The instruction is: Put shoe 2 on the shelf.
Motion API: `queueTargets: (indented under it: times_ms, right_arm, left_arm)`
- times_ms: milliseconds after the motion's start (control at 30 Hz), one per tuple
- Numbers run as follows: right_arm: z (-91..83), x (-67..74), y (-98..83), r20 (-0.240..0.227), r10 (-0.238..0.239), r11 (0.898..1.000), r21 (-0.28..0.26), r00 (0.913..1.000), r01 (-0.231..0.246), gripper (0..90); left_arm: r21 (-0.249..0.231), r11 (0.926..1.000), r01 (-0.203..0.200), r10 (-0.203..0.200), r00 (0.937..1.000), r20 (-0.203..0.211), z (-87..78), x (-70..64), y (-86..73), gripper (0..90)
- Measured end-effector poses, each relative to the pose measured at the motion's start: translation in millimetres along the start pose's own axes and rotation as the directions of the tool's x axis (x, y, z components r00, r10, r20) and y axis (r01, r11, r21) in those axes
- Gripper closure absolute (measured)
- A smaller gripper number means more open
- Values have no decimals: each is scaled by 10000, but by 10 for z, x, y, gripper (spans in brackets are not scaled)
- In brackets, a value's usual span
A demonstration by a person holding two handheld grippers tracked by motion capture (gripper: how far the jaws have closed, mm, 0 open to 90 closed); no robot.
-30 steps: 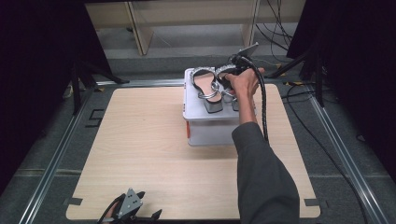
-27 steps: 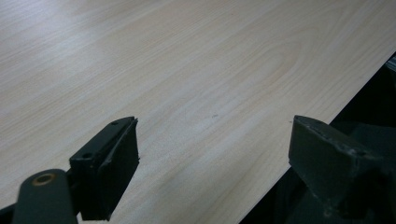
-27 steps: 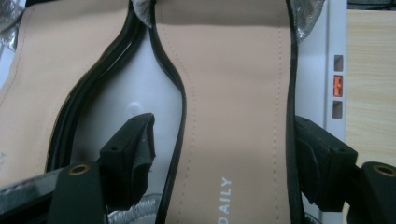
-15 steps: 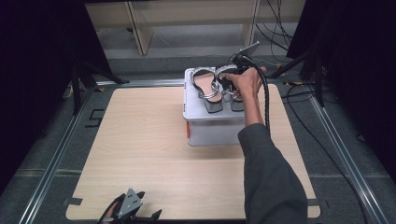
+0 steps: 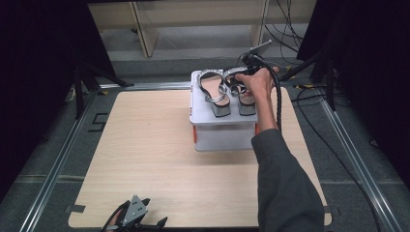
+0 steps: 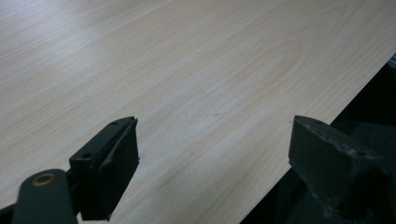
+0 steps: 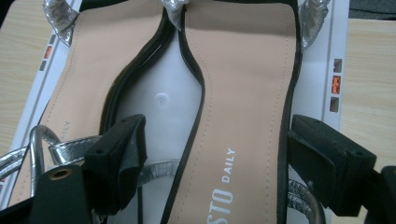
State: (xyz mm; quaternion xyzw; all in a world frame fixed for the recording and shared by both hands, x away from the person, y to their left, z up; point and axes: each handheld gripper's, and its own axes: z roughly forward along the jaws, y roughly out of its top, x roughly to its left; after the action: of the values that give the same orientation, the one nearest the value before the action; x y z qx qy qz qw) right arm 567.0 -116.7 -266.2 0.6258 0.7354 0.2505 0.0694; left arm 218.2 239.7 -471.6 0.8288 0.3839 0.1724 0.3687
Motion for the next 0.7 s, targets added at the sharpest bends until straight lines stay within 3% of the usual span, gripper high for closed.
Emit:
queueTargets:
  times_ms: [100, 133, 200, 233, 300, 333, 367, 400, 433, 467, 500, 533, 567, 633, 667, 700]
  right_arm:
    - [-23, -15, 3, -48, 67, 9997, -222, 10000, -68, 237]
    - [-59, -38, 23, -5, -153, 9940, -1080, 9999, 151, 267]
    - [-82, -36, 29, 118, -181, 9913, -1299, 9998, 195, 265]
    - [-117, -21, 45, 282, -399, 9886, -1439, 9988, 435, 263]
    - [-132, -26, 50, 167, -379, 9866, -1580, 9991, 401, 263]
    - [-175, -63, 50, 147, -483, 9818, -1829, 9987, 502, 261]
    - [-175, -63, 50, 147, -483, 9818, -1829, 9987, 502, 261]
    - [-201, -89, 45, 188, -413, 9798, -1952, 9990, 442, 260]
    - [-224, -123, 40, 101, -334, 9748, -2203, 9994, 348, 261]
    - [-272, -194, 24, -17, -152, 9539, -2996, 9999, 139, 257]
    - [-272, -194, 24, -17, -152, 9539, -2996, 9999, 139, 257]
    - [-284, -292, 22, -35, -541, 9295, -3656, 9985, 491, 251]
    - [-304, -309, 21, -27, -310, 9292, -3686, 9995, 278, 251]
    - [-302, -343, 23, 95, -285, 9271, -3737, 9995, 300, 251]
    - [-308, -388, 25, 136, -428, 9312, -3617, 9990, 448, 251]
    - [-332, -432, 10, -61, -436, 9339, -3554, 9990, 386, 251]
  left_arm:
    - [-91, 9999, 94, -94, 9999, -35, 16, 4, -5, 157]
    - [-86, 9999, 147, -147, 9999, -8, 19, 2, -7, 157]
    - [-93, 9999, 143, -143, 9999, 0, 19, 1, -6, 157]
    - [-146, 9997, 191, -191, 9998, 19, 22, -3, -1, 157]
    - [-128, 9998, 118, -118, 9999, 1, 16, 5, 3, 157]
    - [-110, 9993, 368, -368, 9993, 43, 11, -5, 6, 157]
    - [-110, 9993, 368, -368, 9993, 43, 11, -5, 6, 157]
    - [109, 9999, 77, -76, 9999, -89, 14, 20, 2, 157]
    - [72, 9999, 117, -117, 9999, -110, 27, 19, 1, 157]
    - [210, 9997, 127, -126, 9999, -13, 35, 20, 6, 157]
    - [210, 9997, 127, -126, 9999, -13, 35, 20, 6, 157]
    - [210, 9998, 69, -68, 10000, -36, 46, 23, 11, 157]
    - [173, 9998, 47, -45, 9999, -113, 55, 23, 11, 157]
    - [260, 9997, 29, -29, 10000, -19, 51, 29, 9, 157]
    - [142, 9998, 103, -102, 9999, -102, 63, 23, 10, 157]
    - [259, 9997, 17, -19, 10000, 92, 46, 30, 21, 157]
